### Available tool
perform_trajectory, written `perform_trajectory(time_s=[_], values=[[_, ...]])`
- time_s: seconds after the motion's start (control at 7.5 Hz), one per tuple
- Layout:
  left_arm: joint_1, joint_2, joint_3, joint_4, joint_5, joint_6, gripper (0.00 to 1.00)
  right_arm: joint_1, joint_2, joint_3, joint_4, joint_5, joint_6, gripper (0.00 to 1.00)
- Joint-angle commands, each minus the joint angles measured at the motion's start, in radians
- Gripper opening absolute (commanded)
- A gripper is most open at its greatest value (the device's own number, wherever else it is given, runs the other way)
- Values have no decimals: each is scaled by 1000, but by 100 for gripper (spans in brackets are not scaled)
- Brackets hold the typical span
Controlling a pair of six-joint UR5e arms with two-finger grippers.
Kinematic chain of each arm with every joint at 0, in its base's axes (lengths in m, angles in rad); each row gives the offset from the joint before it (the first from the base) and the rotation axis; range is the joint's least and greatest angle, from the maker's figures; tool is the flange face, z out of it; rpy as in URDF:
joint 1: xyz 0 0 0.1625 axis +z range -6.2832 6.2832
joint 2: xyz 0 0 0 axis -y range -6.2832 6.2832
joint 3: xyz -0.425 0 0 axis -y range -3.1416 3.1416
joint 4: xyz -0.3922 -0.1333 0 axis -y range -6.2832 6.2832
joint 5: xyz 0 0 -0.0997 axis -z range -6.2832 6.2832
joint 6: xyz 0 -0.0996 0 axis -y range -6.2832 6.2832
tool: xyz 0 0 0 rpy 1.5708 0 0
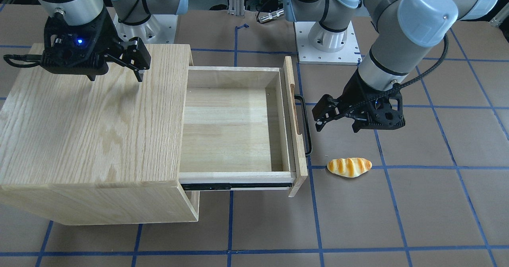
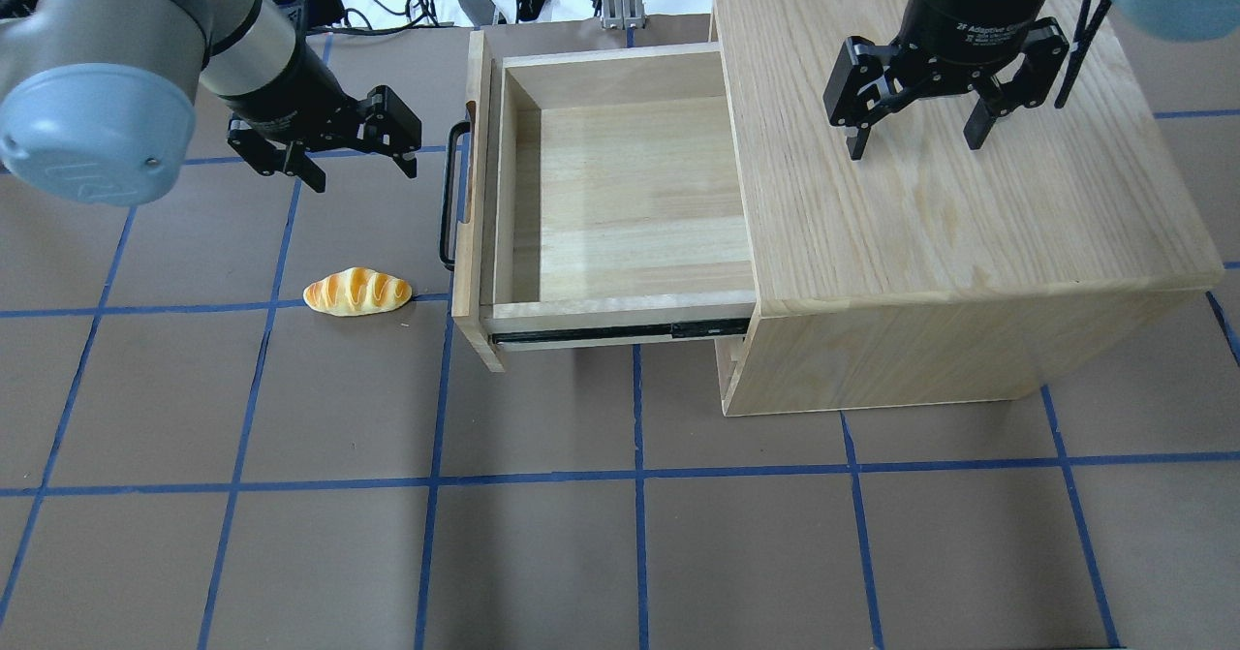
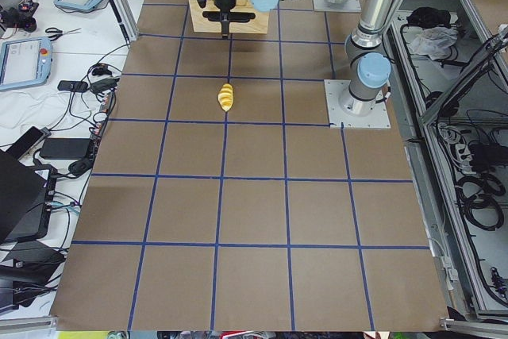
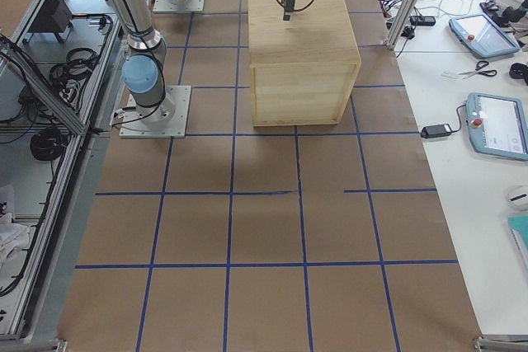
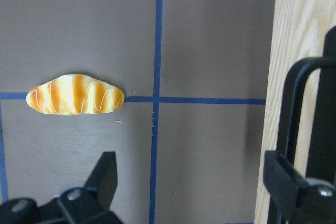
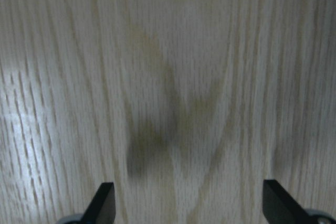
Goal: Open upper drawer
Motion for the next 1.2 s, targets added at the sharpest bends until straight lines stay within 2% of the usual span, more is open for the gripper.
perform_trajectory(time_s=[0.0,0.13,0.4,1.07], values=[[-3,74,22,-32,50,1,100,0,0,1,0,0,-2,100],[-6,67,35,-91,87,0,100,0,0,1,0,0,0,100],[-12,56,110,-229,88,-3,100,0,0,0,0,0,0,100],[-32,62,120,-242,92,-14,100,0,0,1,0,0,0,100]])
